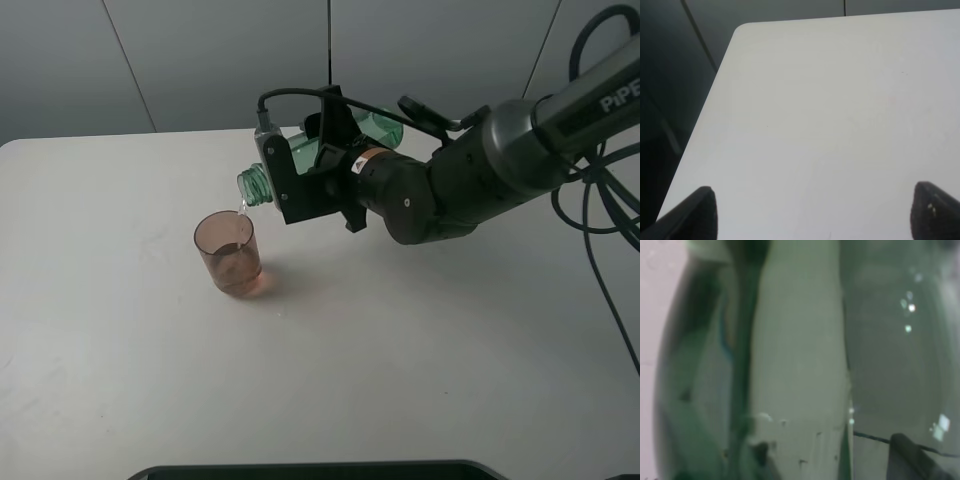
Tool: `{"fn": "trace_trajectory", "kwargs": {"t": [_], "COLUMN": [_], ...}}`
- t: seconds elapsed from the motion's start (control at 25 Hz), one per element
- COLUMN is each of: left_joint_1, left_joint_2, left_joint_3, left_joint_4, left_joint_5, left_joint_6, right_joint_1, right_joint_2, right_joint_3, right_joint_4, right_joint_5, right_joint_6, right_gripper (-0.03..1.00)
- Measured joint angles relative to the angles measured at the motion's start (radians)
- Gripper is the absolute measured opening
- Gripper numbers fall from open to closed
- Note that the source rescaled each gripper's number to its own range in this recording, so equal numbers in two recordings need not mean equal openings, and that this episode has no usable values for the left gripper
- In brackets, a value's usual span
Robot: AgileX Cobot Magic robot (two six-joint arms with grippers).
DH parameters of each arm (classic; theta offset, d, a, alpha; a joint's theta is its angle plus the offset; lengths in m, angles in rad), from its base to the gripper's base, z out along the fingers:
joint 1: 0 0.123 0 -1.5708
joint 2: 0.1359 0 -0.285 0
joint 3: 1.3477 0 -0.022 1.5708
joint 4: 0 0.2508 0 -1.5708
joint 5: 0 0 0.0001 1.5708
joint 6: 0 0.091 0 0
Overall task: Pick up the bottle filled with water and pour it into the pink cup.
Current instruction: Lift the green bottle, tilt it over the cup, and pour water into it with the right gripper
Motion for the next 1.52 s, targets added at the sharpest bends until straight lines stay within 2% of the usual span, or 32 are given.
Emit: {"fn": "trace_trajectory", "kwargs": {"t": [0.52,1.12,1.52], "left_joint_1": [0.0,0.0,0.0], "left_joint_2": [0.0,0.0,0.0], "left_joint_3": [0.0,0.0,0.0], "left_joint_4": [0.0,0.0,0.0], "left_joint_5": [0.0,0.0,0.0], "left_joint_6": [0.0,0.0,0.0], "right_joint_1": [0.0,0.0,0.0], "right_joint_2": [0.0,0.0,0.0], "right_joint_3": [-0.023,-0.023,-0.023], "right_joint_4": [0.052,0.058,0.058], "right_joint_5": [0.01,0.015,0.013], "right_joint_6": [-0.025,-0.085,-0.084], "right_gripper": [0.0,0.0,0.0]}}
